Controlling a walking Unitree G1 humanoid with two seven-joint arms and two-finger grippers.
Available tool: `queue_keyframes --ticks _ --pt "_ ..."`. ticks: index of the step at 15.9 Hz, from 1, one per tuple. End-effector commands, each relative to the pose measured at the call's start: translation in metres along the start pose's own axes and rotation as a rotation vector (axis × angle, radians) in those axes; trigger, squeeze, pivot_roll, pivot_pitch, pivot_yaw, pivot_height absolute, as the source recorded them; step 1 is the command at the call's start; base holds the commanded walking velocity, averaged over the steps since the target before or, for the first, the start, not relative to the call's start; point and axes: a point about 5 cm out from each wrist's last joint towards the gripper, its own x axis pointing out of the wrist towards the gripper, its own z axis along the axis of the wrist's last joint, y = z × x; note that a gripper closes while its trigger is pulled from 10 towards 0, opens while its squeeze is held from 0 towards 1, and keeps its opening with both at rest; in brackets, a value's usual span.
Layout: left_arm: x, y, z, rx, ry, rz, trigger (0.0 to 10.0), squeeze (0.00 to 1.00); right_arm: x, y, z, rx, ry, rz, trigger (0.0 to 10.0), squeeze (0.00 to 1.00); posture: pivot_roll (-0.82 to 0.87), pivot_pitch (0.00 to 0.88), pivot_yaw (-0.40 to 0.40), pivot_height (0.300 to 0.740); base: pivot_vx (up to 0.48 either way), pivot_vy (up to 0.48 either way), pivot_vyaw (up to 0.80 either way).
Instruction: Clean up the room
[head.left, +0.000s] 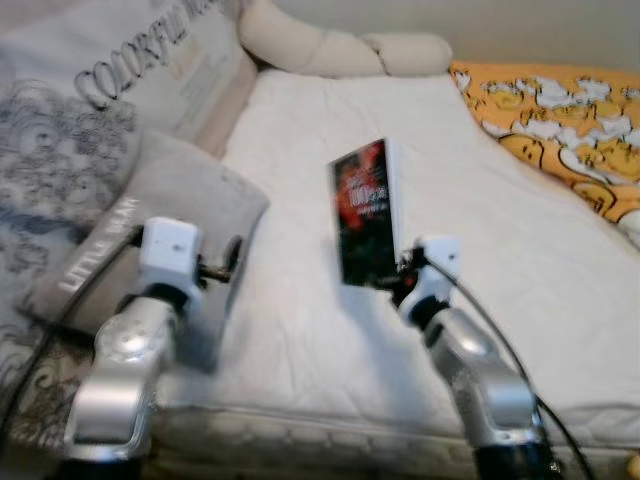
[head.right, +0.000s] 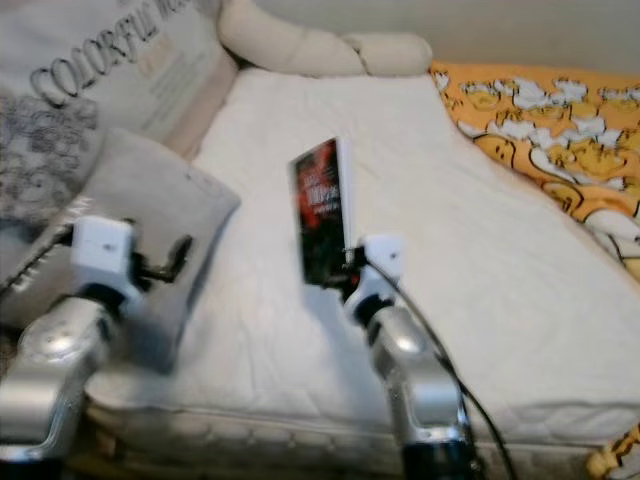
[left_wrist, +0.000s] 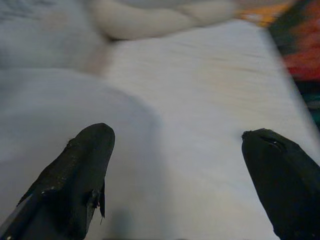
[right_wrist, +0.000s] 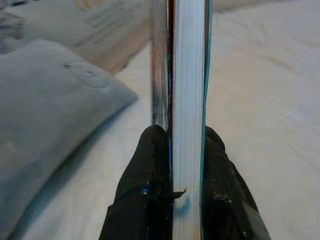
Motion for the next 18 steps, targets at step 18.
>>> queue_keyframes --ticks 18 --pt "-0.009 -0.023 -0.001 0.098 0.195 -0.642 10.0 0.99 0.066 -0.001 -0.050 0.401 0.509 0.066 10.0 0.00 -0.02 0.102 0.024 0.740 0.000 0.000 0.00"
